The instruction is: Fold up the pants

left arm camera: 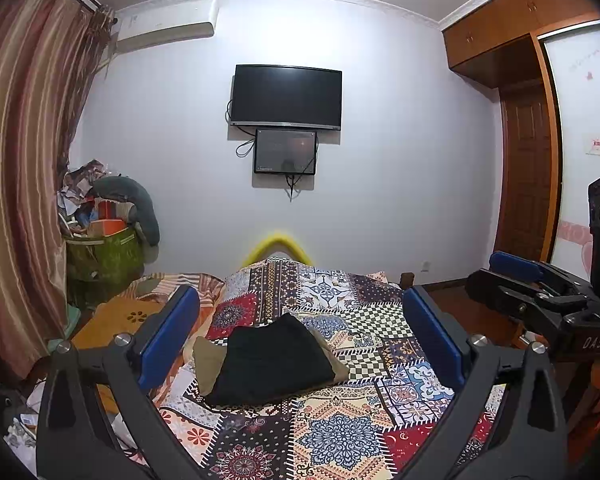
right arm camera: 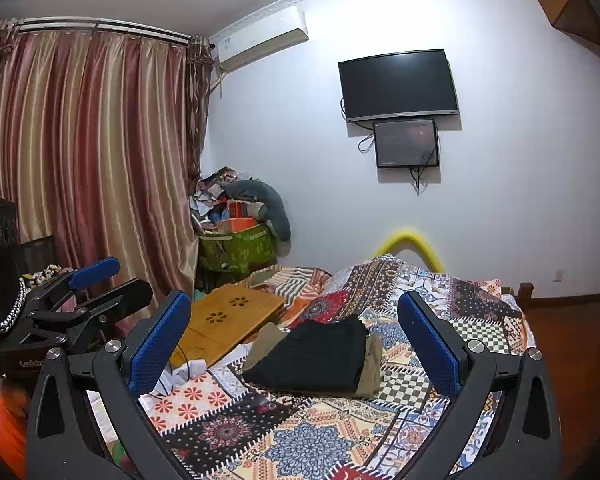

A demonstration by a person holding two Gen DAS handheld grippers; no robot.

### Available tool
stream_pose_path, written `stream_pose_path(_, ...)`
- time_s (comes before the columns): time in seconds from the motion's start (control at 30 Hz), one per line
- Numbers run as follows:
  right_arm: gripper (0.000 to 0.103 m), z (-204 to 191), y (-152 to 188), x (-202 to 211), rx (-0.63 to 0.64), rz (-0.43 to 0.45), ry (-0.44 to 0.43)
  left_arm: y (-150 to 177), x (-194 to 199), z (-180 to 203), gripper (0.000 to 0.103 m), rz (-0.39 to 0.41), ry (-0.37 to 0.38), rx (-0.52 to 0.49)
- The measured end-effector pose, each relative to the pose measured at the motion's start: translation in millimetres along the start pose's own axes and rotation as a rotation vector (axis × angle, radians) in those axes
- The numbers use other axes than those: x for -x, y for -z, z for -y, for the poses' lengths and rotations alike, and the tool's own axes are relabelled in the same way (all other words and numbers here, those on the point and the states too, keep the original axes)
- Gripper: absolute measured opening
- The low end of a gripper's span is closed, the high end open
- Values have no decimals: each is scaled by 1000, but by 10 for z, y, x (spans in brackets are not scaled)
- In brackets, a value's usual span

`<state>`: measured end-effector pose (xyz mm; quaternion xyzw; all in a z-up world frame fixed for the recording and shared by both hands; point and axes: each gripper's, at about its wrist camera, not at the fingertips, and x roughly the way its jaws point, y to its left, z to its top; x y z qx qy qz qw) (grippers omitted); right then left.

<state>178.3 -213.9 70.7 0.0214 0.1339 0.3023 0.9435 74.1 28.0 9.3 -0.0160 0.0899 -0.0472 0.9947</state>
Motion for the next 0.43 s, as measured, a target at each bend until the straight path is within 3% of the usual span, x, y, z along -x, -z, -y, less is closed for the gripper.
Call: stream_pose_path(0.43,103,-2,12,-13,-9,-4,3,20,-11,3,103,-8,10,4)
